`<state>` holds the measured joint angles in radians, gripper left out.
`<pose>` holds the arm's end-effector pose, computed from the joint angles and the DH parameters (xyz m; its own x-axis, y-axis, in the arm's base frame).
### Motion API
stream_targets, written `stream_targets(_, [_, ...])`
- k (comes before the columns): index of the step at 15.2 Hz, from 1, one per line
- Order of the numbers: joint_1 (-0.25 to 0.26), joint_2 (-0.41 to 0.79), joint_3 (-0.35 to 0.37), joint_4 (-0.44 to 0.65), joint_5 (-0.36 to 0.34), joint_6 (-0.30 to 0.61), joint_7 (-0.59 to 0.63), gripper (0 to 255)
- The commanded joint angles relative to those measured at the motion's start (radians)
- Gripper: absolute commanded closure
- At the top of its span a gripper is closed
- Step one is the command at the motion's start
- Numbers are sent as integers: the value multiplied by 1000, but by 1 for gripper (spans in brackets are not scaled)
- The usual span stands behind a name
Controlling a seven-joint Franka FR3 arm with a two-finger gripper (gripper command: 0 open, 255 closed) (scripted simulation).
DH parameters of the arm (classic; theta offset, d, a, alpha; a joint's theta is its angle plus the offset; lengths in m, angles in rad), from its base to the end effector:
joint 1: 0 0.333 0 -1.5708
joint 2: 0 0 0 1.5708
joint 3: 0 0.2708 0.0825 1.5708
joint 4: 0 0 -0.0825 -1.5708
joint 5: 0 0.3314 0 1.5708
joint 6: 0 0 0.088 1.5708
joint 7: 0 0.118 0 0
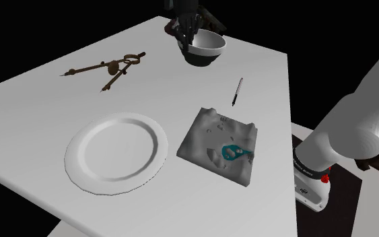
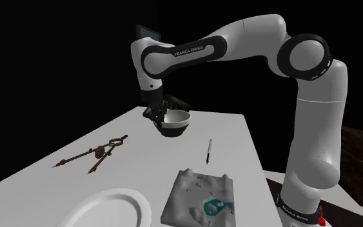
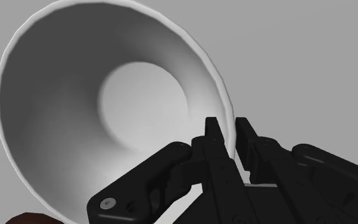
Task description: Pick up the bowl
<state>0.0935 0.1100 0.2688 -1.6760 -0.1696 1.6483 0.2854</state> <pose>0.4982 0.1635 0.4770 0.9915 0.0936 -0.0903 0.1078 -0.9798 0.1684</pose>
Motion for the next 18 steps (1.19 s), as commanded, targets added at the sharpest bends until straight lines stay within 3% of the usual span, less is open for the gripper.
stream_targets(1, [0, -1, 0, -2, 0, 0, 0, 255])
stream_targets(18, [10, 29, 5, 241, -7, -213, -22, 255])
